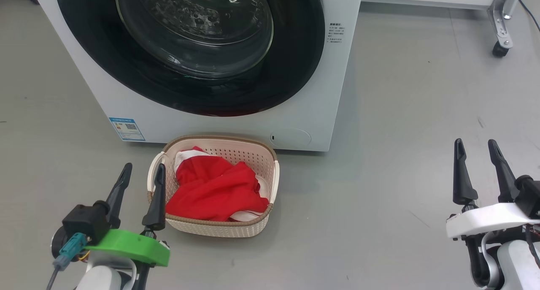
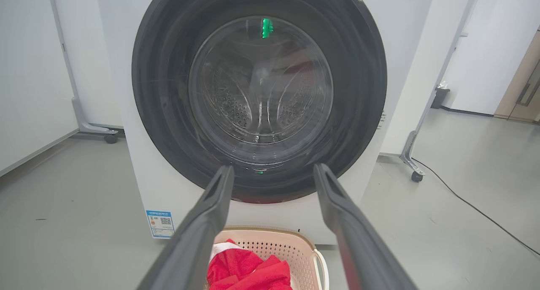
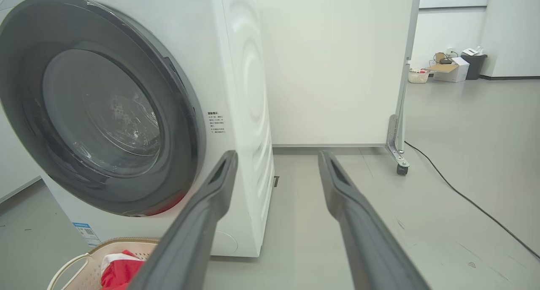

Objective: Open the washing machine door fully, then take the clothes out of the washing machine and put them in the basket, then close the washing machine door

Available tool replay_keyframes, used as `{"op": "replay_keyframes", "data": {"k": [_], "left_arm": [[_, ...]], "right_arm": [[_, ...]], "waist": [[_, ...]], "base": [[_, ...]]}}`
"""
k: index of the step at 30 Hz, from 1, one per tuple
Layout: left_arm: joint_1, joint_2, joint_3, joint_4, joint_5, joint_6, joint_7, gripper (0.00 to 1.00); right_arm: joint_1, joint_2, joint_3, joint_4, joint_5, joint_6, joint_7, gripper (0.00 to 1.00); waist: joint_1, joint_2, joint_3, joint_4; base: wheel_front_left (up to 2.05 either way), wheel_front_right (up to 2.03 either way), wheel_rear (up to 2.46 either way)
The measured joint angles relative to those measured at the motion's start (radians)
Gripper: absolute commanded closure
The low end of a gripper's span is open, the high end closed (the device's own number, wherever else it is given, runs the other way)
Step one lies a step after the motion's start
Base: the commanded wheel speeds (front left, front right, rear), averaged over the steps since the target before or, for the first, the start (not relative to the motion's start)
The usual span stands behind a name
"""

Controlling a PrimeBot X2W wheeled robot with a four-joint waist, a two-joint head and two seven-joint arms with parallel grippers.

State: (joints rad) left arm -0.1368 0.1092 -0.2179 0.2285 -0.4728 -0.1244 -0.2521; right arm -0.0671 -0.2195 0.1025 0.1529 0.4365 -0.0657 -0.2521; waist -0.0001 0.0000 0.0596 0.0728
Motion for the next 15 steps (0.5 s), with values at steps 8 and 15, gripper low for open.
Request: {"op": "replay_keyframes", "data": {"k": [8, 15], "left_arm": [[0.015, -0.007, 0.03, -0.007, 0.009, 0.0, 0.0, 0.0], [0.015, -0.014, 0.037, -0.011, 0.028, 0.0, 0.0, 0.0]], "right_arm": [[0.019, 0.014, -0.018, -0.034, -0.017, 0.0, 0.0, 0.0], [0.039, 0.024, -0.032, -0.051, -0.027, 0.002, 0.0, 0.0]], "waist": [[0.0, 0.0, -0.002, 0.004], [0.0, 0.0, 0.0, 0.004]], "base": [[0.0, 0.0, 0.0], [0.0, 0.0, 0.0]]}}
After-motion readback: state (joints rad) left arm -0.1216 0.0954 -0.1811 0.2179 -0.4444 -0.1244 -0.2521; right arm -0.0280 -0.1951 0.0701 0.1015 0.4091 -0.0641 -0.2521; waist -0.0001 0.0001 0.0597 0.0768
